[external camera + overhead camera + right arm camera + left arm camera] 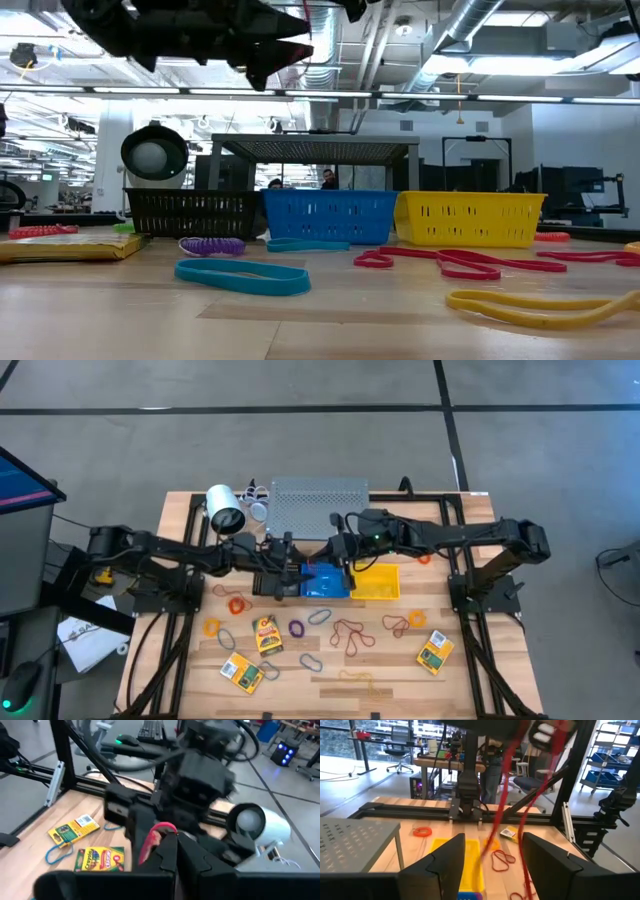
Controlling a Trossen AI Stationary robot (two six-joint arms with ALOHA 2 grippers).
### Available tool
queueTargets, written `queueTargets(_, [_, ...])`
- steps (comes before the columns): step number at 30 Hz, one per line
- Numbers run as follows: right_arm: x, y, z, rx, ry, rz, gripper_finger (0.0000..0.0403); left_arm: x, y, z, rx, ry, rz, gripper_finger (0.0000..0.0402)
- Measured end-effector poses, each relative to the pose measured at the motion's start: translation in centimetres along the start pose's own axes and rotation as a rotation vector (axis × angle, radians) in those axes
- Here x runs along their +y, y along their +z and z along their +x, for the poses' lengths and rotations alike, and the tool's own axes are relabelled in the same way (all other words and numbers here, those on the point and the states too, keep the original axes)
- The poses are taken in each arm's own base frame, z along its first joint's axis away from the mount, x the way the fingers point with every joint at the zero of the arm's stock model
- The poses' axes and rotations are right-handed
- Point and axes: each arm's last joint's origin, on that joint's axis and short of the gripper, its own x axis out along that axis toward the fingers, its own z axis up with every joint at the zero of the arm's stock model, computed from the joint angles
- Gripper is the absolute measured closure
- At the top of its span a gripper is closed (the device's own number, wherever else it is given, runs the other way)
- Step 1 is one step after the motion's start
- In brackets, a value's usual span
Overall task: Pick & Place Office Desk Supplies
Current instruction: Put the red rubber band into the blue bin
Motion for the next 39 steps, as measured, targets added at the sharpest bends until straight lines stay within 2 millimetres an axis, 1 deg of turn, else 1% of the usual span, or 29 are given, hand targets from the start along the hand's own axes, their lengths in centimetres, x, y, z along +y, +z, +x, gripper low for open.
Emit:
queueTargets(4, [0.4, 0.2, 0.0, -0.009, 0.010, -0.007, 0.0403, 0.2, 0.2, 1.1, 0.002, 0.000, -0.001, 0.0210])
queueTargets(7, [0.6, 0.2, 0.1, -0.007, 0.016, -0.008, 0.0403, 0.2, 0.5, 1.5, -0.004, 0.000, 0.000, 0.0211])
queueTargets(13, [0.9, 0.2, 0.1, -0.006, 0.022, -0.009, 0.0403, 0.2, 0.7, 1.5, -0.013, -0.001, 0.000, 0.0217])
queueTargets(17, [0.8, 0.2, 0.1, -0.004, 0.020, -0.009, 0.0403, 0.2, 0.6, 1.5, -0.012, -0.001, -0.001, 0.0251])
queueTargets(27, [0.8, 0.2, 0.1, -0.003, 0.019, -0.008, 0.0403, 0.2, 0.6, 1.5, -0.011, 0.000, -0.002, 0.0386])
queueTargets(28, [0.8, 0.2, 0.1, -0.003, 0.019, -0.007, 0.0403, 0.2, 0.6, 1.5, -0.011, 0.000, -0.002, 0.0393])
queueTargets(35, [0.8, 0.2, 0.1, -0.006, 0.017, 0.000, 0.0401, 0.2, 0.6, 1.5, -0.003, 0.000, -0.001, 0.0400])
queueTargets(39, [0.8, 0.3, 0.1, -0.012, 0.016, 0.000, 0.0386, 0.2, 0.5, 1.5, 0.006, 0.001, -0.002, 0.0401])
